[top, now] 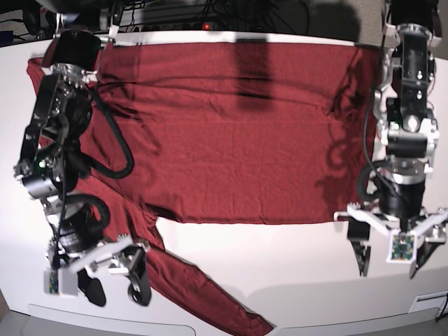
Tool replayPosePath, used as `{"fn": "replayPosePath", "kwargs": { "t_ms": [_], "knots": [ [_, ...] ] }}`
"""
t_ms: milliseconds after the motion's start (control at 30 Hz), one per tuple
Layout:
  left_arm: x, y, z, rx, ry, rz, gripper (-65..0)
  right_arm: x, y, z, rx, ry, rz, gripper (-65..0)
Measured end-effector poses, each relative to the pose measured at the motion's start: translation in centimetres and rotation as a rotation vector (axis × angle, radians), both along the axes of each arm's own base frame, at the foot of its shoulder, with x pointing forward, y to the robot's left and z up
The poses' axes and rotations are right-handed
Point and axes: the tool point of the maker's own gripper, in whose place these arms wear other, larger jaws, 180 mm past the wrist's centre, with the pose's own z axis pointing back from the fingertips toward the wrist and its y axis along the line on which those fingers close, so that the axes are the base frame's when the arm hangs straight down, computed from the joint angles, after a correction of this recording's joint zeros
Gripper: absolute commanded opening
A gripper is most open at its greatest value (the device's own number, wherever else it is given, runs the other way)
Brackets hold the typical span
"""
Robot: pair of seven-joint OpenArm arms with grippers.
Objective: Fold the T-shirt properly
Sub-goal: 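Move both grippers over the shirt toward the hem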
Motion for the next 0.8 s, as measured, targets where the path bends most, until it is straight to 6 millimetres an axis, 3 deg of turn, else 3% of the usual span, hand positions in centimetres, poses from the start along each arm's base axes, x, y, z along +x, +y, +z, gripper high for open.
{"fn": "replayPosePath", "kwargs": {
  "t_ms": [133, 400, 800],
  "knots": [
    [0.8, -0.3, 1.8, 0.012, -0.039, -0.015, -19.5, 0.6, 0.8, 1.0, -0.023, -0.003, 0.022, -17.5],
    [1.1, -0.6, 1.8, 0.02, -0.012, -0.033, -19.5, 1.3, 0.9, 3.3, -0.028, -0.052, 0.025, -17.5],
    [1.2, -1.5, 1.7, -0.027, -0.011, -0.04, -19.6, 1.4, 0.9, 2.9, -0.048, -0.017, 0.024, -17.5]
  ]
}}
